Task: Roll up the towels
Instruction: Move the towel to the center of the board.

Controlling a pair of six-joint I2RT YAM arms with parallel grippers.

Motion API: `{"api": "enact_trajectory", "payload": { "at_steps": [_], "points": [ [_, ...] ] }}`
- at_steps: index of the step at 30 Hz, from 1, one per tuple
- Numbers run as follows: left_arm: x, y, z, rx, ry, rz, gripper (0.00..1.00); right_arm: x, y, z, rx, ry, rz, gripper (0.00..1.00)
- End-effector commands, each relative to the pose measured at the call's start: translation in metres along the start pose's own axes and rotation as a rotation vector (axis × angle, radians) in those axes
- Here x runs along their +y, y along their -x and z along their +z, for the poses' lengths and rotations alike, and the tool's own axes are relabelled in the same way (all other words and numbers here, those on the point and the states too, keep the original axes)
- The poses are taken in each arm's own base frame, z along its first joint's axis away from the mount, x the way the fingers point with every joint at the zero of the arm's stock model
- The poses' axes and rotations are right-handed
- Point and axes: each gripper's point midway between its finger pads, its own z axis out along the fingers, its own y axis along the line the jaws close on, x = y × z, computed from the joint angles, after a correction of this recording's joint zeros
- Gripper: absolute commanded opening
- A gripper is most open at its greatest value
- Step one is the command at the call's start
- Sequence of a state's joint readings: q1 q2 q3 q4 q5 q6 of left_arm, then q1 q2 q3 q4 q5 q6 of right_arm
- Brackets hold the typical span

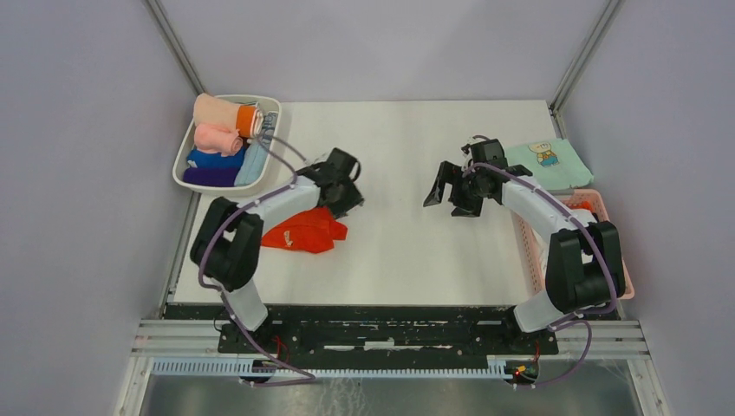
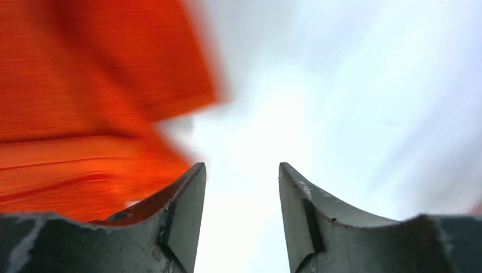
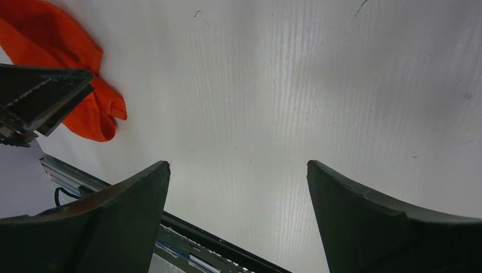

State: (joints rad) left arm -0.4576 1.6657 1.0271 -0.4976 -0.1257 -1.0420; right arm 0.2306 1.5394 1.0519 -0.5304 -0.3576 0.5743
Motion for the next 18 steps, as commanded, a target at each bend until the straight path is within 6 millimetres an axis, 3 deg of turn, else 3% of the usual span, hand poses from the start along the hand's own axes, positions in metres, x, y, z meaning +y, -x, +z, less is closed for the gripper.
{"api": "enact_trajectory", "payload": {
  "at_steps": [1,3,6,10,14,18],
  "points": [
    [-0.102,-0.002,-0.037,-0.120,-0.136,0.231,0.59,0.013,0.010,-0.008,-0.061,0.029,-0.066,0.98],
    [-0.112,-0.002,-0.049,-0.165,-0.156,0.273,0.62,0.014,0.009,-0.008,-0.060,0.028,-0.081,0.98],
    [-0.104,-0.002,-0.062,-0.206,-0.140,0.313,0.63,0.018,0.007,-0.005,-0.055,0.041,-0.098,0.97],
    [-0.062,0.003,-0.071,-0.269,-0.007,0.346,0.65,0.022,0.000,0.002,-0.033,0.048,-0.124,0.96],
    [-0.018,0.006,-0.063,-0.302,0.142,0.392,0.64,0.023,-0.006,0.009,-0.004,0.048,-0.131,0.95],
    [0.009,0.014,-0.054,-0.341,0.291,0.452,0.59,0.024,-0.012,0.015,0.016,0.045,-0.145,0.94]
  ]
}}
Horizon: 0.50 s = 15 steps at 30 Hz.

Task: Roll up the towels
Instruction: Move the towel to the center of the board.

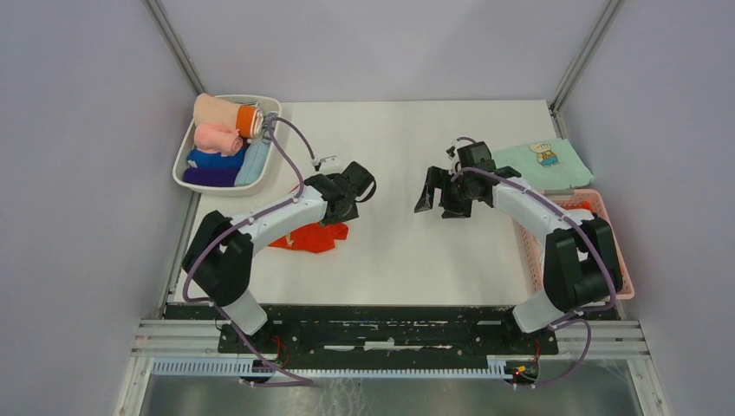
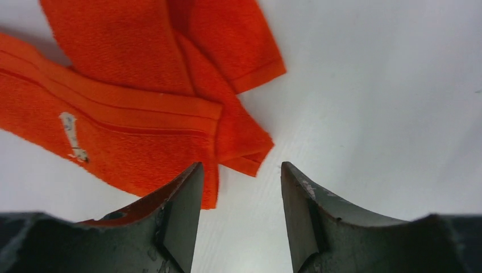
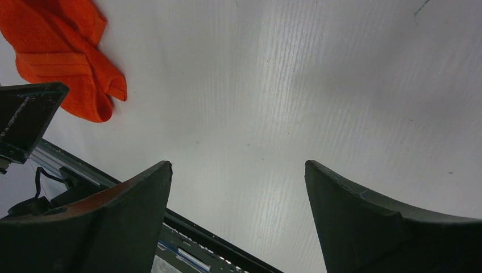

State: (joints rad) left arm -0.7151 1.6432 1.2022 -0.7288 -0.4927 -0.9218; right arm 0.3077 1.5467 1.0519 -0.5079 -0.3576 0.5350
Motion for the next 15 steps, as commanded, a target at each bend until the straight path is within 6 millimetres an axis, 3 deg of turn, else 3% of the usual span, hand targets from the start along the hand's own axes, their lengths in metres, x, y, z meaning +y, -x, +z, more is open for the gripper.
{"api": "enact_trajectory", "payload": {
  "at_steps": [1,7,15],
  "points": [
    [0.041,0.007,0.008,-0.076,0.197,0.130,0.56,0.004,0.002,0.008,-0.006,0.009,-0.042,0.94],
    [0.043,-0.003,0.023,-0.051,0.254,0.202,0.51,0.004,0.000,0.010,0.005,0.002,-0.052,0.94],
    [0.058,-0.033,0.045,0.023,0.320,0.256,0.50,0.015,-0.004,0.016,0.023,0.019,-0.095,0.93]
  ]
}}
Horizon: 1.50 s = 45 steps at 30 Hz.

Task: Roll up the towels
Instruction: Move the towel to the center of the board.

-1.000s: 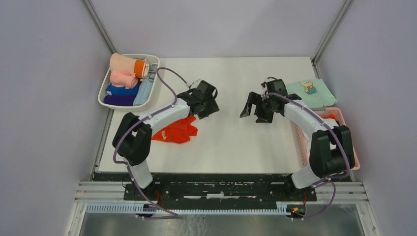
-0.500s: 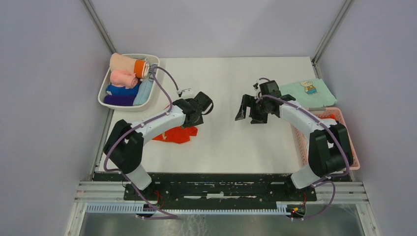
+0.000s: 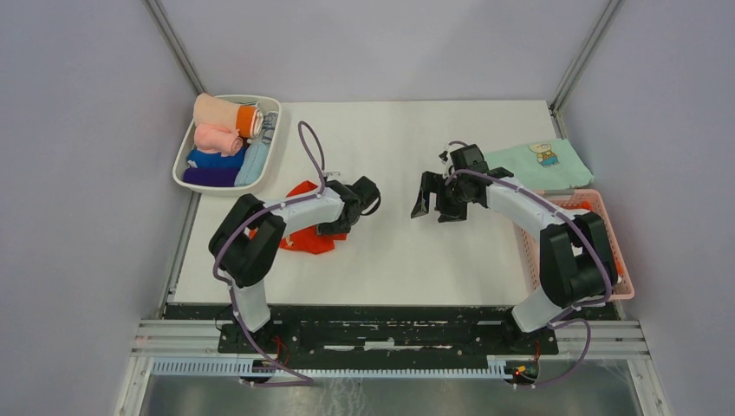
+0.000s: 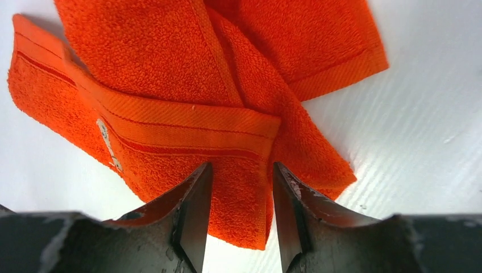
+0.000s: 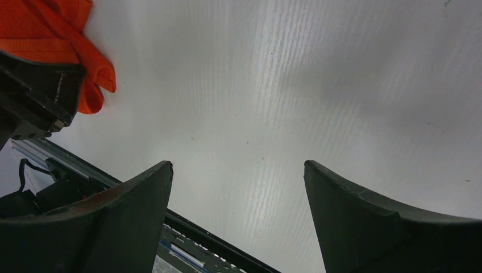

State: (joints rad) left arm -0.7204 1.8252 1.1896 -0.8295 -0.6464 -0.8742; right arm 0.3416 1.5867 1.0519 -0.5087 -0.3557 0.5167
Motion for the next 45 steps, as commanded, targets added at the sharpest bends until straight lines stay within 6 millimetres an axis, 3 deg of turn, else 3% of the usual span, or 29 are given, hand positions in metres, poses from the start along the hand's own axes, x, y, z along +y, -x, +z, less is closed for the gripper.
{"api": "enact_trajectory", "payload": {
  "at_steps": [1,4,9,16,22,27,32,37,40,41,45],
  "points": [
    [0.005,-0.005,0.006,-0.010,0.028,0.044,0.48,0.016,0.008,0.004,-0.025,0.027,-0.074,0.93],
    [0.001,-0.007,0.004,-0.007,-0.013,0.038,0.37,0.024,0.009,0.010,-0.024,0.046,-0.096,0.92],
    [0.008,-0.010,-0.001,-0.029,-0.060,0.004,0.03,0.051,0.014,0.027,-0.028,0.108,-0.130,0.91],
    [0.027,0.004,-0.023,-0.110,-0.182,-0.148,0.03,0.110,0.010,0.069,-0.008,0.258,-0.209,0.89],
    [0.038,0.009,-0.028,-0.101,-0.339,-0.307,0.03,0.161,0.009,0.099,-0.012,0.378,-0.302,0.87],
    [0.037,0.016,-0.039,-0.125,-0.430,-0.368,0.03,0.177,0.000,0.132,0.019,0.405,-0.303,0.83],
    [0.037,0.020,-0.046,-0.139,-0.463,-0.384,0.03,0.179,-0.017,0.163,0.062,0.328,-0.373,0.77],
    [0.043,0.030,-0.057,-0.182,-0.483,-0.417,0.03,0.157,-0.034,0.196,0.106,0.161,-0.441,0.63],
    [0.048,0.035,-0.063,-0.202,-0.491,-0.431,0.03,0.138,-0.037,0.206,0.113,0.066,-0.439,0.49],
    [0.049,0.035,-0.065,-0.207,-0.494,-0.434,0.03,0.132,-0.038,0.207,0.115,0.038,-0.437,0.41],
    [0.052,0.041,-0.073,-0.230,-0.512,-0.441,0.03,0.105,-0.024,0.201,0.056,-0.116,-0.429,0.14]
  ]
}}
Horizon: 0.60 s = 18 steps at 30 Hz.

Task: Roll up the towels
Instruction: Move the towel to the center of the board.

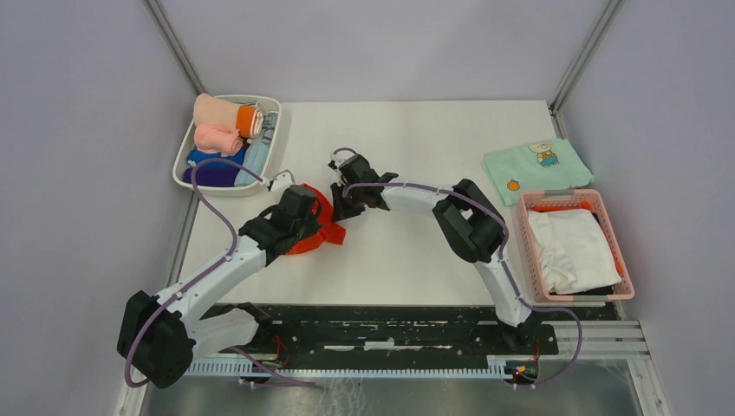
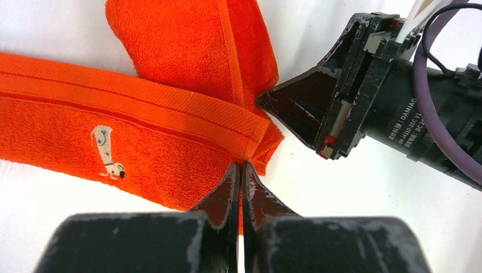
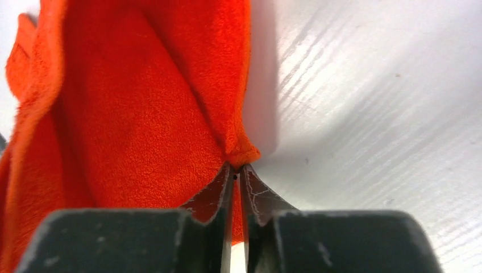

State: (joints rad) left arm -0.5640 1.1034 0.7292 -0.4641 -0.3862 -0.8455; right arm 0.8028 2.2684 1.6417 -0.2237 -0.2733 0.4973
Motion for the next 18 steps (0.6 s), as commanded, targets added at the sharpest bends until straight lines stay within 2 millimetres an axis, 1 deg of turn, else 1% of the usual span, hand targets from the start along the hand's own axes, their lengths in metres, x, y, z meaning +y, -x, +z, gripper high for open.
{"api": "enact_trajectory", "payload": {
  "at_steps": [1,3,6,7,9,10,13,15,17,18],
  "points": [
    [-0.010,0.020,-0.009,-0.067,-0.048,-0.020,0.03,-0.074,-0.038,-0.007,0.092,-0.334,0.014,0.09],
    [-0.014,0.028,-0.014,-0.086,-0.060,-0.016,0.03,-0.091,-0.035,-0.022,0.073,-0.414,0.037,0.02],
    [-0.019,0.039,-0.019,-0.110,-0.075,-0.006,0.03,-0.123,-0.034,-0.050,0.056,-0.509,0.123,0.01],
    [-0.022,0.043,-0.021,-0.117,-0.083,-0.004,0.03,-0.137,-0.036,-0.059,0.055,-0.539,0.156,0.01],
    [-0.029,0.048,-0.023,-0.124,-0.109,0.000,0.03,-0.163,-0.041,-0.083,0.052,-0.590,0.230,0.01],
    [-0.033,0.049,-0.022,-0.121,-0.124,0.005,0.03,-0.181,-0.043,-0.097,0.045,-0.615,0.285,0.01],
    [-0.043,0.052,-0.020,-0.114,-0.148,0.020,0.03,-0.216,-0.052,-0.138,0.019,-0.677,0.407,0.01],
    [-0.043,0.051,-0.016,-0.110,-0.141,0.025,0.03,-0.229,-0.055,-0.167,-0.015,-0.712,0.456,0.01],
    [-0.042,0.050,-0.013,-0.113,-0.135,0.025,0.03,-0.233,-0.055,-0.190,-0.054,-0.724,0.476,0.01],
    [-0.040,0.049,-0.011,-0.114,-0.128,0.027,0.03,-0.232,-0.054,-0.199,-0.071,-0.724,0.470,0.01]
  ]
}}
